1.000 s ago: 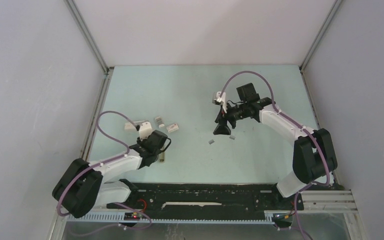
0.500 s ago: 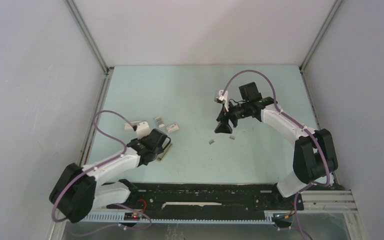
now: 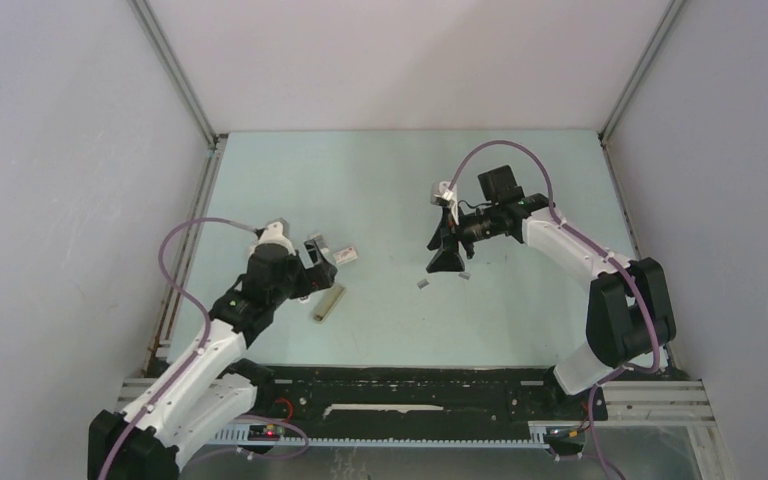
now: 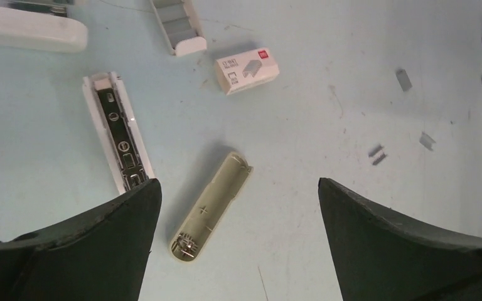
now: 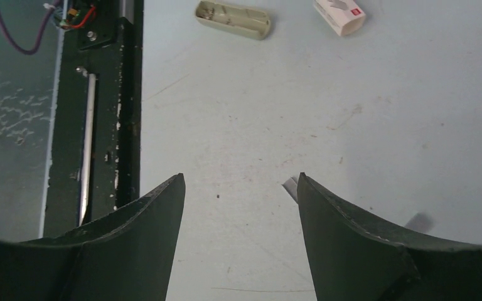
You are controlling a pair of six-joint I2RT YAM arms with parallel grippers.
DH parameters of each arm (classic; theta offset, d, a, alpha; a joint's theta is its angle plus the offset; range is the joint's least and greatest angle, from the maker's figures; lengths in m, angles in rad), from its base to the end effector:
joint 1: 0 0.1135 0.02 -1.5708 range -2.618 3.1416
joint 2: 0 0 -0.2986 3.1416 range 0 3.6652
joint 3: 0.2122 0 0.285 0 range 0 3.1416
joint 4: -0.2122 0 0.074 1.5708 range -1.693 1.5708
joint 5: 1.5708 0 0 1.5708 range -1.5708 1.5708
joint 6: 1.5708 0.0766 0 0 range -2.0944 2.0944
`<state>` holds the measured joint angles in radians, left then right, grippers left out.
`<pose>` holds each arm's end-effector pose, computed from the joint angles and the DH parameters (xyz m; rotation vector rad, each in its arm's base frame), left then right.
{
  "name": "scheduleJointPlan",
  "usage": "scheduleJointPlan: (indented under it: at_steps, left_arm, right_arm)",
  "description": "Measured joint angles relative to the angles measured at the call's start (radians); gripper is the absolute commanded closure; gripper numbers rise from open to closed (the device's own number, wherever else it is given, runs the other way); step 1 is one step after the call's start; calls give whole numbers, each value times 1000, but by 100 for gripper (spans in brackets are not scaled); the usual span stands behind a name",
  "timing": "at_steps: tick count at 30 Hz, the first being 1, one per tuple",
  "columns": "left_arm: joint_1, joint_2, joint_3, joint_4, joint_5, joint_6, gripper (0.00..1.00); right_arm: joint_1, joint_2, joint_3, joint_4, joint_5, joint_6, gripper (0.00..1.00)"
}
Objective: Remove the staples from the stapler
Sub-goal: Place the stapler at the center of the board, then pick up the stapler from the center of the board.
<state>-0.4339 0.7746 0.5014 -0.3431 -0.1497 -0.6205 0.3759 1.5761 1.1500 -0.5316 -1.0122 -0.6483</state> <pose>0.1983 -0.0793 0.2184 -0.2913 2.1932 -0.4319 0.3166 0.1948 0.2579 -1.4062 1.7185 1.1070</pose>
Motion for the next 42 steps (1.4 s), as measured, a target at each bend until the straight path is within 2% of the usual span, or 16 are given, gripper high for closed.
scheduleJointPlan:
  at_steps: [2, 6, 10, 21, 42]
  left_arm:
    - [40, 23, 0, 16, 81, 37, 0]
    - [49, 128, 3, 16, 214, 99, 2]
    - [43, 251, 19, -7, 268, 129, 2]
    - [-27, 432, 169, -101, 151, 179, 9]
    - [-57, 552, 229, -202, 101, 208, 19]
  right_arm:
    - [5, 0, 0, -12, -24, 0, 25]
    - [13, 0, 0, -31, -51, -2, 25]
    - [16, 0, 0, -42, -65, -7, 25]
    - [17, 0, -3, -78, -74, -29, 25]
    - [17, 0, -3, -89, -87, -54, 25]
